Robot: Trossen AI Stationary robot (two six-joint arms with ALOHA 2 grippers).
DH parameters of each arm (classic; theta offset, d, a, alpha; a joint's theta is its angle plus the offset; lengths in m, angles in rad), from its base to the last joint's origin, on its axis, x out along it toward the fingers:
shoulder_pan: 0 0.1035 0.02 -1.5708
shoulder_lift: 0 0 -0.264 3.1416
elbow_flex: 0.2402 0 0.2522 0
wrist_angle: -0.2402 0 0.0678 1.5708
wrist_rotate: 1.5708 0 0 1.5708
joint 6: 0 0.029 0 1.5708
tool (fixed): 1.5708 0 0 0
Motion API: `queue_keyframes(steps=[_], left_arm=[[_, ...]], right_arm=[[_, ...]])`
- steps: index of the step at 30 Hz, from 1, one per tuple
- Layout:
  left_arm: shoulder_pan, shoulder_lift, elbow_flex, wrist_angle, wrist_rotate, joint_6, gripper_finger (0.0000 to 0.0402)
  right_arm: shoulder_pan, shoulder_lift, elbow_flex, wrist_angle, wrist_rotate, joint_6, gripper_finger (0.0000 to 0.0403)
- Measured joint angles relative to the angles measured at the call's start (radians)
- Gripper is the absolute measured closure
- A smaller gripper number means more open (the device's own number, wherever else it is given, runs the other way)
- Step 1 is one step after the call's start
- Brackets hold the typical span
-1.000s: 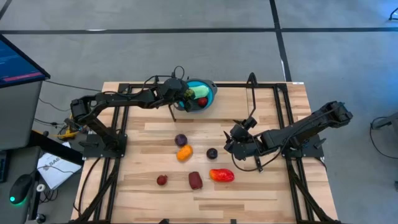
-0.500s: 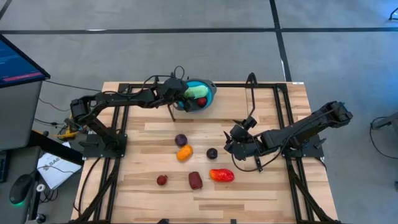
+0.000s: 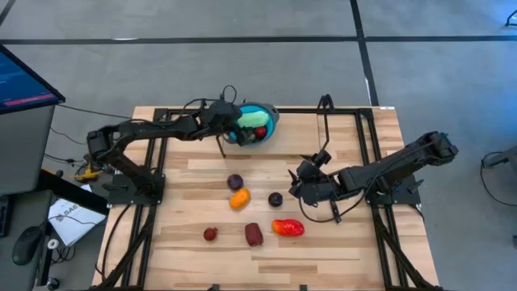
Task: Pick & Place Fruit
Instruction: Put the bottom purple plum into the blue strainer bowl on the shelf
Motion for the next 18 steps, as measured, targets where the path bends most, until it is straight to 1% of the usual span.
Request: queue_keyframes(steps=[2,4,8,11,15,16,18], left_arm=[[-0.009,-0.048,0.0,0.005,0.038,0.0,0.009],[-0.023,-0.108,0.003,0.029,0.091,0.005,0.0096],[-0.086,-0.205,0.003,0.024,0.175,0.016,0.0105],[-0.163,-0.267,0.003,0.035,0.191,0.024,0.0109],[-0.3,-0.316,0.005,0.033,0.191,0.074,0.0113],[-0.335,-0.323,0.005,0.03,0.191,0.082,0.0114],[-0.403,-0.333,0.005,0.002,0.191,0.091,0.0116]], right_arm=[[-0.019,0.0,0.013,0.008,-0.068,-0.035,0.0092],[-0.043,0.0,0.016,0.036,-0.161,-0.071,0.0092],[-0.086,0.001,0.014,0.118,-0.419,-0.187,0.0092],[-0.114,0.028,0.011,0.145,-0.611,-0.259,0.0092],[-0.132,0.08,0.013,0.186,-0.861,-0.348,0.0092],[-0.132,0.104,0.012,0.19,-0.905,-0.362,0.0092],[-0.127,0.161,0.011,0.209,-0.927,-0.366,0.0092]])
